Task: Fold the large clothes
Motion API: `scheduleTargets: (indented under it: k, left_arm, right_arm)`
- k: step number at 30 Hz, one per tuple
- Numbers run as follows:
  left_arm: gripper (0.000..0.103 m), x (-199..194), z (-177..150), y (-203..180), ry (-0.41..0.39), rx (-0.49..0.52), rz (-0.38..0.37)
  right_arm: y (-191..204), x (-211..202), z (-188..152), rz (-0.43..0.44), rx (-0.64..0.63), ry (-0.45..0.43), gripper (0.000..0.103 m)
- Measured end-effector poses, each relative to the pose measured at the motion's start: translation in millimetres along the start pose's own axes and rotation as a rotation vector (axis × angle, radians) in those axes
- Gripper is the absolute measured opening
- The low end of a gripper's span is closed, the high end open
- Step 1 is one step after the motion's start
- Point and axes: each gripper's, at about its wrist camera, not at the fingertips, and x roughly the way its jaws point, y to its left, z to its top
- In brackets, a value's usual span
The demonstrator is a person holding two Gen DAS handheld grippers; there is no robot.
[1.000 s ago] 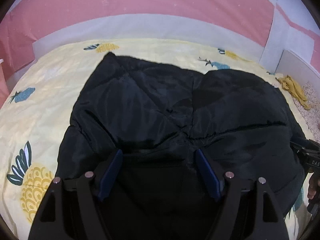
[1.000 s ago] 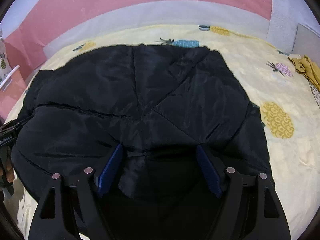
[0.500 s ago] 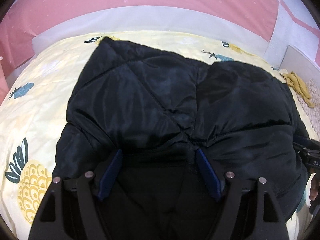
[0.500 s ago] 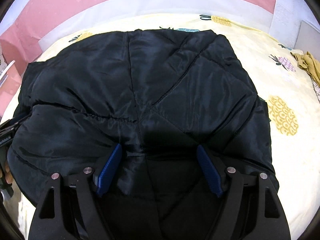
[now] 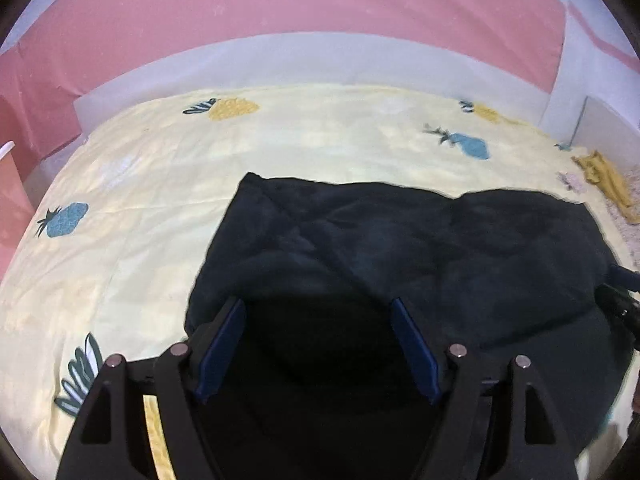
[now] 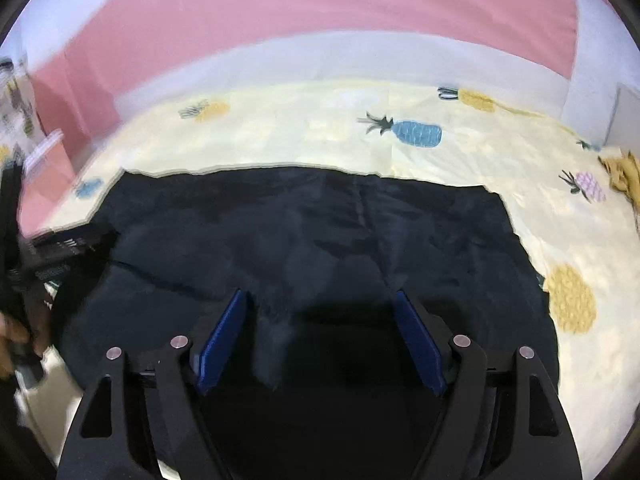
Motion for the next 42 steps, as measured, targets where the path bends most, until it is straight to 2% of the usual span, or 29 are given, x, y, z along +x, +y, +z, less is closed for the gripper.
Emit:
scheduleTargets:
  k: [2, 6, 10, 13, 15, 20, 24, 30, 42]
  left_arm:
    - [0.081, 12, -4, 4, 0.003, -0.014, -0.013]
    - [0.083, 19, -4, 2, -0.010, -0.024, -0.006]
    - [0.081, 6, 6, 4, -0.002, 0.000, -0.010]
    - [0.081, -8, 18, 12, -0.049, -0.006, -0.027]
    - [0.081, -1, 31, 16, -0.053, -0.008, -0.016]
    - [0.082, 52, 41, 24, 0.057, -0.016, -0.004]
    - [0.084, 79, 39, 39, 0.113, -0.128, -0.079]
    - [0.086, 97, 31, 33, 0.115, -0.139, -0.073]
    - [0.087, 101, 25, 36, 0.085, -0.148, -0.075]
  right_arm:
    - [-4, 26, 3, 0.000, 0.020, 0.051, 0.076]
    - [-3, 51, 7, -0.039, 0.026, 0.073, 0.076]
    - [-17, 34, 15, -0.002, 0.048, 0.055, 0.076]
    - [-38, 5, 22, -0.038, 0.056, -0.040, 0.076]
    - [-61, 6, 29, -0.060, 0.097, -0.040, 0.076]
    - [-114, 54, 27, -0.143, 0.166, 0.097, 0.076]
    - [-147, 81, 15, -0.076, 0.288, 0.130, 0.076]
    - [-146, 91, 12, -0.099, 0.277, 0.127, 0.076]
    - [-144, 100, 10, -0.106, 0.285, 0.109, 0.076]
